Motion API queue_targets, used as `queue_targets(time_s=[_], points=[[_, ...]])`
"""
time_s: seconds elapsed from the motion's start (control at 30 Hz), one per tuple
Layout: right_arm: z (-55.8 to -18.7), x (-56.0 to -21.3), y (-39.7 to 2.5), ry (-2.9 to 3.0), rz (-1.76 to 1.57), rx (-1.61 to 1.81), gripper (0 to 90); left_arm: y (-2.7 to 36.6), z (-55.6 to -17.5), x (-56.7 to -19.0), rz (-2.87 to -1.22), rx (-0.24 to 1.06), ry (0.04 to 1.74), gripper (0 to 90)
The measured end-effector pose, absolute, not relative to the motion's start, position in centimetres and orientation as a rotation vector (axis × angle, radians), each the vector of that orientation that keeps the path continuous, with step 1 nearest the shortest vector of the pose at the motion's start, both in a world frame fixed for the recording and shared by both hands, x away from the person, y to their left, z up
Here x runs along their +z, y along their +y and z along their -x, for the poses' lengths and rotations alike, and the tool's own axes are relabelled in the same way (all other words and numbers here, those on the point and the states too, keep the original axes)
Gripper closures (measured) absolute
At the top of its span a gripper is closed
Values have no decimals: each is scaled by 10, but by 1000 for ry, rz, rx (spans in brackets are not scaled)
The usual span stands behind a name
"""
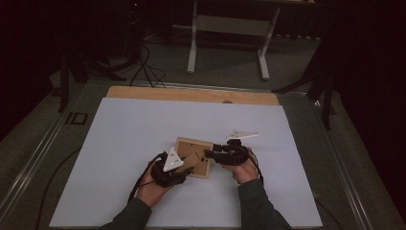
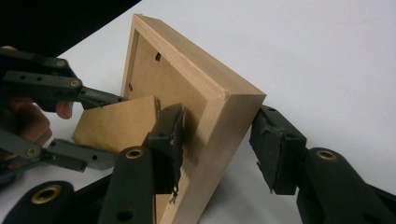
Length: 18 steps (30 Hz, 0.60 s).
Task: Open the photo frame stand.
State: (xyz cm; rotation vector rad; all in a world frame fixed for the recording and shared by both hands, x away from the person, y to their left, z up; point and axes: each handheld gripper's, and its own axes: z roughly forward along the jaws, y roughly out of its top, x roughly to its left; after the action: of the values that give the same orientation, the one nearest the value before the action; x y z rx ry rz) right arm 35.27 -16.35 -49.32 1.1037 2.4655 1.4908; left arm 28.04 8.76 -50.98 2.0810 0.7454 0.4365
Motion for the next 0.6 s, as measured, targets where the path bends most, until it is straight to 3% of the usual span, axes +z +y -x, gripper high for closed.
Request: queue_targets(time_s=[0.37,0.6], points=[[-339,-489,-163,2451,-1004,1493,575,105,-287,-505,-2026,154,793,654],[-331,-484,-160,2445,-943,1477,583,107,-286,-504,-2067,145,788,731]])
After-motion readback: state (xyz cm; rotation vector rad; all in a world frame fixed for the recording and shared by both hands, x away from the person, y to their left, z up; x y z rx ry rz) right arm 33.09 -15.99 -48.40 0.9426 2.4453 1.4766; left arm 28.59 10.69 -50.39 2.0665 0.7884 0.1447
